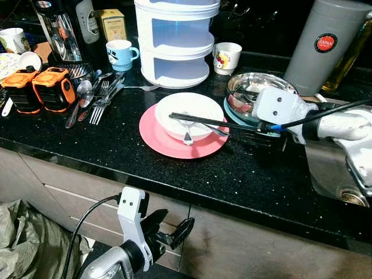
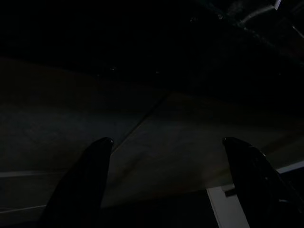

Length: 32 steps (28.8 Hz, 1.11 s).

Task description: Kitchen organization

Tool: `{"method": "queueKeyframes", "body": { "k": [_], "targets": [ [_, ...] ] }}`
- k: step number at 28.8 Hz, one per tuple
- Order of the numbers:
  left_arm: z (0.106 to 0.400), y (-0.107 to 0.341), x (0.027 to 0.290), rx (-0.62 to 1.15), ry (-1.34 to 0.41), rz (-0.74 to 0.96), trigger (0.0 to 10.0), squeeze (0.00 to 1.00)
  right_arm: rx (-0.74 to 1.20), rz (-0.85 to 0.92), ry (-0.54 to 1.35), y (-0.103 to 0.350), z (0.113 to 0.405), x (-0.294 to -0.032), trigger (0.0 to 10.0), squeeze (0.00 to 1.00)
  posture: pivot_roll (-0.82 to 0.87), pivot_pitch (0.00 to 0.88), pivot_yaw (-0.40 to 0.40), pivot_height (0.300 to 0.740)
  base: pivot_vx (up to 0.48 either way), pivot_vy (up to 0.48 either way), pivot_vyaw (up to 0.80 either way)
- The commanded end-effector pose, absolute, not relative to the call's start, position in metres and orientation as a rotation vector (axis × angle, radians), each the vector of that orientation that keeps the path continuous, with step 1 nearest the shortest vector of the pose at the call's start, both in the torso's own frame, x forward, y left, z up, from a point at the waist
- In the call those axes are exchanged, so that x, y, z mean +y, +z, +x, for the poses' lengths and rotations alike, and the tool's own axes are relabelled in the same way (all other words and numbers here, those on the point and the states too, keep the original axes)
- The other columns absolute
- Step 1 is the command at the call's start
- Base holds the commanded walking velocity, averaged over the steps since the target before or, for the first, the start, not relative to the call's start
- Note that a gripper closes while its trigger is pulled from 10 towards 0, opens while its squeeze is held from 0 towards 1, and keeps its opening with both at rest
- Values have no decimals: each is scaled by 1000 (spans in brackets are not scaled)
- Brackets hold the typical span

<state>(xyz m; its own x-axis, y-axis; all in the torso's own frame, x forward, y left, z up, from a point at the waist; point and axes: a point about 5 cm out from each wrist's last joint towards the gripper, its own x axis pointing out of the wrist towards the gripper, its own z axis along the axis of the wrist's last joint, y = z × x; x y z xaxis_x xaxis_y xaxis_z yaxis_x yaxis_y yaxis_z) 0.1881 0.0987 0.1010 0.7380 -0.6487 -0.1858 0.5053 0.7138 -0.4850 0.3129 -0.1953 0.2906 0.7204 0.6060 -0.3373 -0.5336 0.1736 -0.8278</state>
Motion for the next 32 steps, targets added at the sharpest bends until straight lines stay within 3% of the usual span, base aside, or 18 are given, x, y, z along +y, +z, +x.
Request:
{"method": "queueKeyframes", "body": {
  "k": [1, 6, 8, 10, 11, 12, 13, 18, 19, 20, 27, 28, 32],
  "targets": [
    [187, 96, 101, 385, -653, -435, 10000, 0, -74, -1166, 830, 293, 310, -199, 9569, 0, 133, 0, 9, 740, 0, 0, 0],
    [187, 95, 101, 386, -654, -445, 10000, 0, -87, -1143, 883, 294, 304, -196, 9373, 0, 131, 0, 13, 740, 0, 0, 0],
    [187, 94, 101, 389, -662, -463, 10000, 0, -92, -1112, 951, 291, 299, -189, 7098, 0, 131, 0, 13, 740, 0, 0, 0],
    [187, 94, 100, 390, -671, -470, 10000, 0, -94, -1112, 964, 287, 299, -185, 7137, 0, 131, 0, 13, 740, 0, 0, 0],
    [187, 94, 100, 390, -673, -473, 10000, 0, -95, -1116, 967, 285, 299, -184, 5333, 0, 125, 0, 12, 740, 0, 0, 0],
    [187, 94, 100, 390, -673, -473, 10000, 0, -95, -1116, 967, 285, 299, -184, 5333, 0, 125, 0, 12, 740, 0, 0, 0],
    [187, 94, 100, 390, -674, -476, 10000, 0, -97, -1118, 965, 284, 301, -183, 0, 0, 125, 0, 12, 740, 0, 0, 0],
    [187, 94, 100, 389, -675, -483, 10000, 0, -100, -1123, 942, 275, 306, -178, 0, 0, 126, 0, 11, 740, 0, 0, 0],
    [187, 94, 100, 388, -675, -484, 10000, 0, -110, -1129, 916, 273, 309, -176, 3490, 0, 126, 0, 11, 740, 0, 0, 0],
    [187, 95, 100, 386, -674, -484, 10000, 0, -124, -1142, 879, 272, 313, -174, 10000, 0, 131, 0, 11, 740, 0, 0, 0],
    [187, 95, 100, 386, -676, -486, 10000, 0, -119, -1168, 864, 269, 314, -173, 10000, 0, 130, 0, 11, 740, 0, 0, 0],
    [187, 95, 100, 386, -680, -487, 10000, 0, -115, -1165, 872, 268, 314, -172, 0, 0, 124, 0, 12, 740, 0, 0, 0],
    [186, 95, 100, 386, -680, -491, 10000, 0, -113, -1157, 887, 266, 312, -171, 0, 0, 126, 0, 12, 740, 0, 0, 0]
  ]
}}
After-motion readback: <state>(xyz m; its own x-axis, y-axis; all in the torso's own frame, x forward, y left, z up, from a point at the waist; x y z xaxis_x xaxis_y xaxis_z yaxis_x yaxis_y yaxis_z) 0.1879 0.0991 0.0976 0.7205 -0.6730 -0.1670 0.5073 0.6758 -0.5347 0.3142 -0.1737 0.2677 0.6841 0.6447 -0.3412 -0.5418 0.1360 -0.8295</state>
